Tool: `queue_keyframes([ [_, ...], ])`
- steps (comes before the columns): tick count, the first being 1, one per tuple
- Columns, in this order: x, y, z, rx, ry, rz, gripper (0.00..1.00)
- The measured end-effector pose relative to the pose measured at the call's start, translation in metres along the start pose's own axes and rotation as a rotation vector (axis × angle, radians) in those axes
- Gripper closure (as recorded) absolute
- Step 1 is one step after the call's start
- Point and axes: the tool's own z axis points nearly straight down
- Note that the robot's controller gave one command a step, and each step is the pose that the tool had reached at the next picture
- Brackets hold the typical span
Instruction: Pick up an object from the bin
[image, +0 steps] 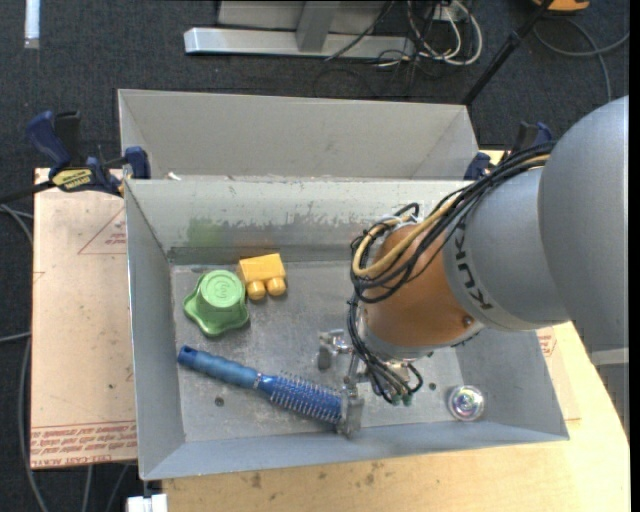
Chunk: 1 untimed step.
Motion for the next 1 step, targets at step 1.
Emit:
queue_keyframes([
  [1,-0.0001,-0.0049,-0.0001,0.004,0.000,0.006,1.00],
])
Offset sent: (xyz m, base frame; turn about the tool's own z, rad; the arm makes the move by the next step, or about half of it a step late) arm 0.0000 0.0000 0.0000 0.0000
